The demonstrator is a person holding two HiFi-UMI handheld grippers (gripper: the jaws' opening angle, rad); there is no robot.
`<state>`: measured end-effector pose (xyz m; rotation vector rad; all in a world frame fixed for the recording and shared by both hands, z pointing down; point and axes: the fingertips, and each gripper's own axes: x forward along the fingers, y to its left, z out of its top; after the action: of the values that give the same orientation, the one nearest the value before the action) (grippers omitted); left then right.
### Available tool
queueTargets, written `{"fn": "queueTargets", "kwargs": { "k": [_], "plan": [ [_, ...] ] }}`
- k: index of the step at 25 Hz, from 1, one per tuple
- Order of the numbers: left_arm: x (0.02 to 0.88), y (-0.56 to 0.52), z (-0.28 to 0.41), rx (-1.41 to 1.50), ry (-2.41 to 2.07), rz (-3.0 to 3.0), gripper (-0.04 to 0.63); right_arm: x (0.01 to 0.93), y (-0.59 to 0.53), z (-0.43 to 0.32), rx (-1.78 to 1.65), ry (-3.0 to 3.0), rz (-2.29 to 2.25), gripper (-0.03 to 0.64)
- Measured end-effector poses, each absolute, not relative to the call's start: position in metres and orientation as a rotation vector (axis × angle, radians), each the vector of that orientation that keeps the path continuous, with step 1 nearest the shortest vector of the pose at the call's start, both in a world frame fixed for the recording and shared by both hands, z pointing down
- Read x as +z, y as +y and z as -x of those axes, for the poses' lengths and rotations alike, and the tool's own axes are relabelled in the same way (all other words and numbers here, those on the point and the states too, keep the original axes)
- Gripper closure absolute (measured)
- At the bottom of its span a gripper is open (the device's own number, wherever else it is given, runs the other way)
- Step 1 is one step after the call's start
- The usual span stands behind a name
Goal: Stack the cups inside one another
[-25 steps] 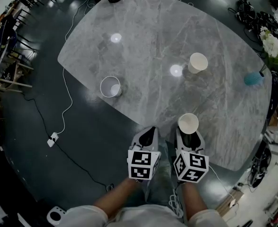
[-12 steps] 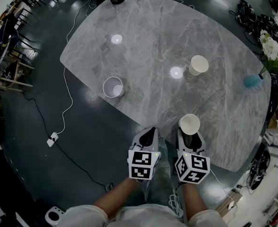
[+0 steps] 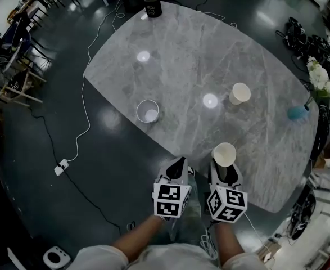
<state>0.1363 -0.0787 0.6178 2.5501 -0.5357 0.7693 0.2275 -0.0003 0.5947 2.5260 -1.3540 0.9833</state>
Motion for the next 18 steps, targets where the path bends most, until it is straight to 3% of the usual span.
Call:
{"fn": "queueTargets", "kwargs": {
  "k": [18],
  "plan": [
    [0.559,-0.132,-0.094,0.605,-0.769,-2.523,0.6,0.53,-0.07,-0.196,0.826,-1.586,-2.398,0.408]
  ]
}}
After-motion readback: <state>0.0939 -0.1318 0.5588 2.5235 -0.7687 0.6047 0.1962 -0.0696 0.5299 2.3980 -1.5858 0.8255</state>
